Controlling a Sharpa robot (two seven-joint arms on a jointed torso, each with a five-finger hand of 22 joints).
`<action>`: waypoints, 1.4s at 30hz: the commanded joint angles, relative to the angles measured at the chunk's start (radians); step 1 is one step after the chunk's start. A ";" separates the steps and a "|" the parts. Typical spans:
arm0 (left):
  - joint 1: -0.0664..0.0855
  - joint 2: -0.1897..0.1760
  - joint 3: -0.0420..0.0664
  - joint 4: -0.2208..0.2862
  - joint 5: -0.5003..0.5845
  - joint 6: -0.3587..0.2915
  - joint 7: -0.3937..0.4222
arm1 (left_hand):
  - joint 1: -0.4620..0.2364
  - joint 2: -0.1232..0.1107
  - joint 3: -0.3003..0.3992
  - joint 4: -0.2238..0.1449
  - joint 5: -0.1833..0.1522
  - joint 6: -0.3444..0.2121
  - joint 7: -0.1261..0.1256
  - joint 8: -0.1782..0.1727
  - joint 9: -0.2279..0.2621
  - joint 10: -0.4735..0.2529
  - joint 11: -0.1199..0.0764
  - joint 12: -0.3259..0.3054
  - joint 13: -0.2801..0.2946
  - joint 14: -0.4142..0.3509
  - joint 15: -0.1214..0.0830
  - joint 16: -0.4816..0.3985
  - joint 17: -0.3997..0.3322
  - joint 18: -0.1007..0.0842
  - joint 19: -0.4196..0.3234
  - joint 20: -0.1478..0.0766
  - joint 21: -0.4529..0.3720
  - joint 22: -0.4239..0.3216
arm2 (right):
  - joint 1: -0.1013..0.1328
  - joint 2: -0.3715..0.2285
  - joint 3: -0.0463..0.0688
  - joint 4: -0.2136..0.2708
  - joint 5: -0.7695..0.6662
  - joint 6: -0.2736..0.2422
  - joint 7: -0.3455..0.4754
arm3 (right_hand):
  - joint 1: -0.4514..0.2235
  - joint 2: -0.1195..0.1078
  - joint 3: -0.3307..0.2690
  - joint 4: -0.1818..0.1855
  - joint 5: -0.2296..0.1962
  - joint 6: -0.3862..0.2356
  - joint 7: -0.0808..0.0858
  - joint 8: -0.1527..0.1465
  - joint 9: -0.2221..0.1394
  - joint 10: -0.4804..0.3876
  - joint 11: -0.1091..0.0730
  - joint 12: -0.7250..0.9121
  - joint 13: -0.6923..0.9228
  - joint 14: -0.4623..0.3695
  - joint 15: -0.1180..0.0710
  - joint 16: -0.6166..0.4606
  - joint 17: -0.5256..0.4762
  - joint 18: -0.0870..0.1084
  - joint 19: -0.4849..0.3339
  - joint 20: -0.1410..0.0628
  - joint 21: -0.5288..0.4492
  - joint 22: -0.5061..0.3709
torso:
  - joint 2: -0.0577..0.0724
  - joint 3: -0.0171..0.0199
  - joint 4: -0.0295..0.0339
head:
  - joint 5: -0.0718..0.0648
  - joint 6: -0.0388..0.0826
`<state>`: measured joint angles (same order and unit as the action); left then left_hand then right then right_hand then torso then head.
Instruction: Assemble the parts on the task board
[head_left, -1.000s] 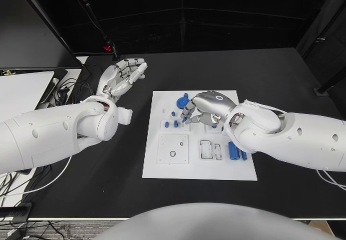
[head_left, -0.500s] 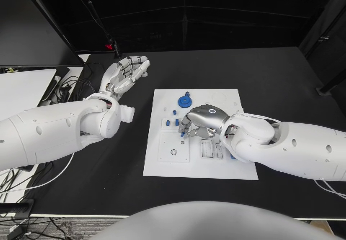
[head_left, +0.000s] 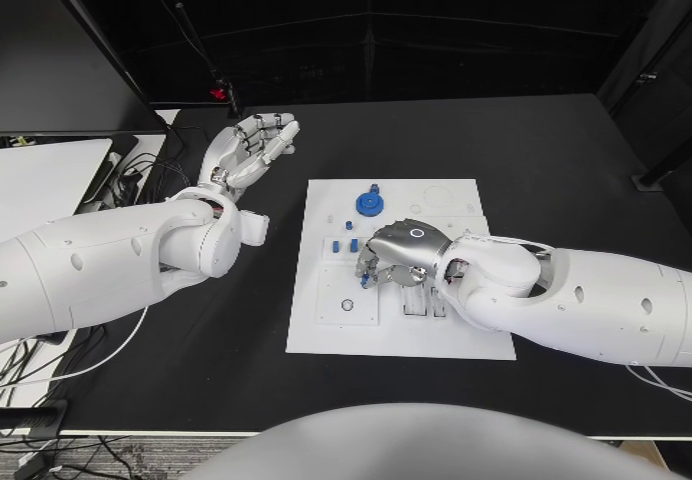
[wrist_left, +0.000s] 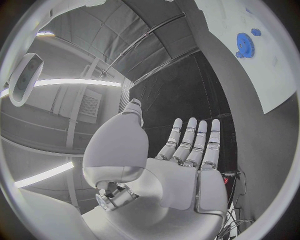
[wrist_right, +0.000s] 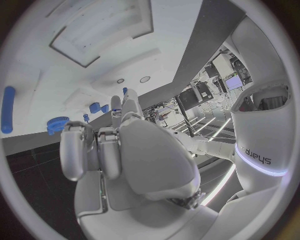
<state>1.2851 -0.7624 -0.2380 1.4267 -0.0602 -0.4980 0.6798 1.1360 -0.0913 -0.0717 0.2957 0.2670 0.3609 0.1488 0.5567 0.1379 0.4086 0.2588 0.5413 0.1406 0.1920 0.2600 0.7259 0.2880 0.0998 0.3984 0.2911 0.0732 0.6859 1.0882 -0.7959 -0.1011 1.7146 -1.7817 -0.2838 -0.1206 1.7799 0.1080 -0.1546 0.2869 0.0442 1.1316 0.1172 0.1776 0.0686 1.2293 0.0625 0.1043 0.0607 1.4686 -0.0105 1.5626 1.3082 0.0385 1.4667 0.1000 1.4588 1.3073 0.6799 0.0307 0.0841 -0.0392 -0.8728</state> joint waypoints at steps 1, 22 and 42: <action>0.001 0.000 0.001 0.001 0.001 0.009 0.169 | 0.001 0.011 0.006 0.002 0.003 -0.008 0.146 0.006 -0.002 -0.006 0.001 0.006 -0.001 -0.010 0.000 0.006 -0.001 -0.013 0.007 -0.001 -0.007 -0.001 | 0.001 0.002 0.001 0.001 -0.030 0.020 -0.008 | 0.002 0.004 0.007 -0.001 0.004 0.008 0.001 0.004 0.001 0.008 0.002 -0.002 -0.001 0.098 0.005 0.002 0.245 -0.006 0.029 0.001 -0.007 0.205 | 0.000 0.0001 0.0005 | -0.004 0.000; 0.000 -0.002 0.001 0.003 0.001 0.009 0.171 | 0.003 0.021 0.011 0.001 0.003 -0.013 0.146 0.013 -0.004 -0.011 0.001 0.015 -0.004 -0.013 0.000 0.013 -0.009 -0.013 0.007 -0.001 -0.007 -0.003 | 0.000 0.015 0.001 -0.010 -0.038 0.085 -0.048 | 0.002 0.004 0.008 0.000 0.003 0.003 0.004 -0.003 0.000 0.006 0.005 -0.014 -0.001 0.099 0.008 0.003 0.249 -0.004 0.026 0.002 -0.011 0.203 | -0.001 -0.0003 0.0007 | -0.011 0.000; -0.001 -0.003 0.001 0.004 0.001 0.009 0.169 | 0.003 0.021 0.011 0.001 0.003 -0.013 0.146 0.013 -0.004 -0.011 0.001 0.015 -0.004 -0.013 0.000 0.013 -0.009 -0.013 0.007 -0.001 -0.007 -0.003 | 0.000 0.026 0.000 -0.015 -0.062 0.089 -0.054 | 0.003 0.003 0.010 0.000 0.003 -0.002 0.006 -0.010 0.000 0.003 0.007 -0.023 -0.001 0.099 0.010 0.003 0.248 -0.004 0.024 0.004 -0.014 0.202 | -0.001 0.0008 0.0011 | -0.014 0.000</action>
<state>1.2832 -0.7654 -0.2380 1.4287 -0.0599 -0.4963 0.6798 1.1396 -0.0792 -0.0662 0.2960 0.2670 0.3540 0.1489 0.5637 0.1356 0.4053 0.2620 0.5498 0.1379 0.1850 0.2600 0.7336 0.2799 0.0998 0.3983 0.2911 0.0732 0.6845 1.0876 -0.7702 -0.1006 1.6983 -1.8307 -0.2043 -0.1720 1.7806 0.1065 -0.1512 0.2855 0.0434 1.1316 0.1190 0.1680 0.0675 1.2329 0.0661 0.0869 0.0608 1.4650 -0.0069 1.5625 1.3078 0.0385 1.4666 0.1000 1.4509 1.3073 0.6797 0.0307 0.0847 -0.0534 -0.8725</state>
